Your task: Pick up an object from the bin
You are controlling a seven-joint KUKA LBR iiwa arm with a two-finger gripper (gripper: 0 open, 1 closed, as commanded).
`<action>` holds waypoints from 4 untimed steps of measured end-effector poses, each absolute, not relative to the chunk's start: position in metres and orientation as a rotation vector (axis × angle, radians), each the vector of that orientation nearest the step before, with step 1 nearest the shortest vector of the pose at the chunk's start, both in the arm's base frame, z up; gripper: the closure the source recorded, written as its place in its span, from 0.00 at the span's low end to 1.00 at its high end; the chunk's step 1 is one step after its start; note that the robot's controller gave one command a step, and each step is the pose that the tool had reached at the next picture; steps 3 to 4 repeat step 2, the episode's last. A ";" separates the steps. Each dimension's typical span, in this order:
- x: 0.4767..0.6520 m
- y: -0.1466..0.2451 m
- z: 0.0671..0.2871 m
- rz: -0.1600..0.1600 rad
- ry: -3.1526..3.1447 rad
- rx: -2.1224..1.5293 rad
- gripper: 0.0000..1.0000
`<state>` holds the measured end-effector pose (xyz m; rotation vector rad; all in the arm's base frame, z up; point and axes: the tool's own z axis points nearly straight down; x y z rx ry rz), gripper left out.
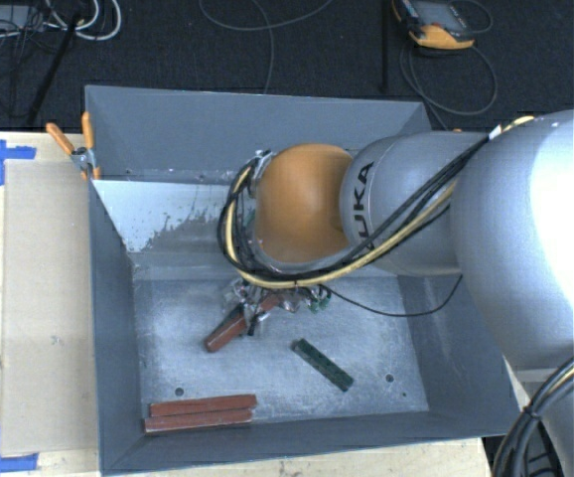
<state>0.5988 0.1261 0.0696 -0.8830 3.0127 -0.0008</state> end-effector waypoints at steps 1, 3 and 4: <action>0.594 0.141 0.141 0.002 3.072 -0.629 1.00; 0.600 0.137 0.242 0.000 3.071 -0.609 1.00; 0.600 0.137 0.242 0.000 3.071 -0.609 1.00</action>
Offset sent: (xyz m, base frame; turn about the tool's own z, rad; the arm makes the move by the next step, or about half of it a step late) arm -0.0059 0.0137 0.0700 0.1670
